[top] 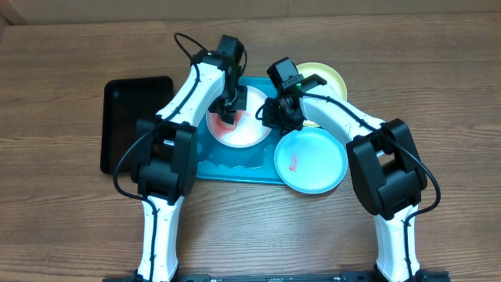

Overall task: Clean dirty plates on tray and stack at the side
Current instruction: 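Scrub the white plate with the sponge in the left gripper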

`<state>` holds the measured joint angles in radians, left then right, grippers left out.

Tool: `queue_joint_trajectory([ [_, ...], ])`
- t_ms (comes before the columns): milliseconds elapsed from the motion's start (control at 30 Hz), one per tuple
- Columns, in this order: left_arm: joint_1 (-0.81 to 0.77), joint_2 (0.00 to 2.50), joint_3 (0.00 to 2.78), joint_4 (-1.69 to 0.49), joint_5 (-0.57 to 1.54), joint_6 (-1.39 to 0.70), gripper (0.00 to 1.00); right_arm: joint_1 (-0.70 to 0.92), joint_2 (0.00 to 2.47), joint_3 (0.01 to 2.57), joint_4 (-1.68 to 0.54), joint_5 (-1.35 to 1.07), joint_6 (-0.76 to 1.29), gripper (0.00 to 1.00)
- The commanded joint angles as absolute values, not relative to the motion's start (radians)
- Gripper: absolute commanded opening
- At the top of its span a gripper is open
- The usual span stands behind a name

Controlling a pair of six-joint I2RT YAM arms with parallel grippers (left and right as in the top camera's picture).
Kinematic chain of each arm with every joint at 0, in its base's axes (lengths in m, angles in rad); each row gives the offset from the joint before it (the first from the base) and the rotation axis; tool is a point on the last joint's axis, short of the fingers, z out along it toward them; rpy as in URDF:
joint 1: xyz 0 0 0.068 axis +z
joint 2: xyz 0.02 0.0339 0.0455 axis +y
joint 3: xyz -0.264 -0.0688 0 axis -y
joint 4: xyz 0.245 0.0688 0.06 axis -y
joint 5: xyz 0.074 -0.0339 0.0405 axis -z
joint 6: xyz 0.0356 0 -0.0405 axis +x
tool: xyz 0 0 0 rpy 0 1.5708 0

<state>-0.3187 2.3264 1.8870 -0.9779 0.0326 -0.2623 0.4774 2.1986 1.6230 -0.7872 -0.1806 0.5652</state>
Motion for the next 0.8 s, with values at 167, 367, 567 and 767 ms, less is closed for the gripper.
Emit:
queue_joint_trajectory([
  [167,-0.323,2.354,1.881,-0.967,-0.321,-0.542,0.04,0.488,2.207,1.625,-0.796,-0.186,0.549,0.04],
  [367,-0.335,2.354,1.881,-0.999,-0.233,-0.467,0.04,0.488,2.207,1.625,-0.791,-0.186,0.550,0.04],
  [567,-0.358,2.354,1.881,-1.041,0.250,-0.163,0.04,0.488,2.207,1.625,-0.794,-0.186,0.549,0.04],
  [767,-0.352,2.354,1.881,-1.025,0.268,-0.199,0.04,0.488,2.207,1.625,-0.792,-0.200,0.550,0.04],
])
